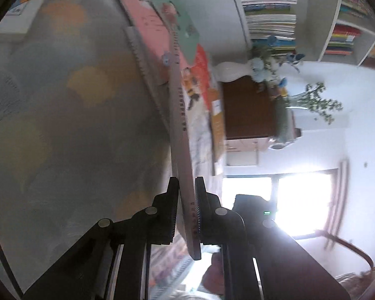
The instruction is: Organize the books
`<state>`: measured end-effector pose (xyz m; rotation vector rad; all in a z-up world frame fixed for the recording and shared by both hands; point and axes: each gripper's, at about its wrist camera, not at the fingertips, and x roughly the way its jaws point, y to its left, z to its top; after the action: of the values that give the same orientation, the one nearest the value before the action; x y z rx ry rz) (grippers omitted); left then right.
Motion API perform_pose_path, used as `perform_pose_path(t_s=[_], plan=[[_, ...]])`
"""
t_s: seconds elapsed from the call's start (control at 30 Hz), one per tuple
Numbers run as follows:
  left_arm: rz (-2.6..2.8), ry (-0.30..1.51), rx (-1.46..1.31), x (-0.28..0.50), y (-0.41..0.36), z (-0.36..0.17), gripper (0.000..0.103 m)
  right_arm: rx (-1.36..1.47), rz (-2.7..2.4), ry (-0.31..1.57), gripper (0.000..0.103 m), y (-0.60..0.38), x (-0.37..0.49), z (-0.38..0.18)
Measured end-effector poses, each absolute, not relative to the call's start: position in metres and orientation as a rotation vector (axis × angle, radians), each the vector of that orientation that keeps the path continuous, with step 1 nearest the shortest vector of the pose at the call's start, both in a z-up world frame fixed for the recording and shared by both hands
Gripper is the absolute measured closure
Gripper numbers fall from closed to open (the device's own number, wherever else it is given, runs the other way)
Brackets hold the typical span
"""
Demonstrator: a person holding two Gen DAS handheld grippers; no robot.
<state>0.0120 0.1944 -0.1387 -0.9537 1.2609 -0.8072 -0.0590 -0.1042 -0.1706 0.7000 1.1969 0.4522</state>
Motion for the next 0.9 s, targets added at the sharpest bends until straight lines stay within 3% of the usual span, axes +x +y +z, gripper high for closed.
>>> perform_pose_path(t_s=[0.23,0.4,0.6,0.9], plan=[[-0.810,1.309,-1.075,0.019,0.196,-0.155,0.093,1.091,0.602,1.156,0.048,-0.113,-0.044,-0.204],[-0.764,1.333,-1.019,0.020,0.200,-0.160,0.093,1.169,0.571,1.092,0.076,-0.125,-0.032,-0.206],[-0.713,1.343,-0.785,0.020,0.192,-0.149,0.093,0.666,0.515,1.103,0.079,-0.092,-0.027,-0.151],[-0.714,1.209,-0.598,0.018,0.193,-0.100,0.093,0.019,0.493,0.963,0.079,-0.029,-0.047,-0.091]])
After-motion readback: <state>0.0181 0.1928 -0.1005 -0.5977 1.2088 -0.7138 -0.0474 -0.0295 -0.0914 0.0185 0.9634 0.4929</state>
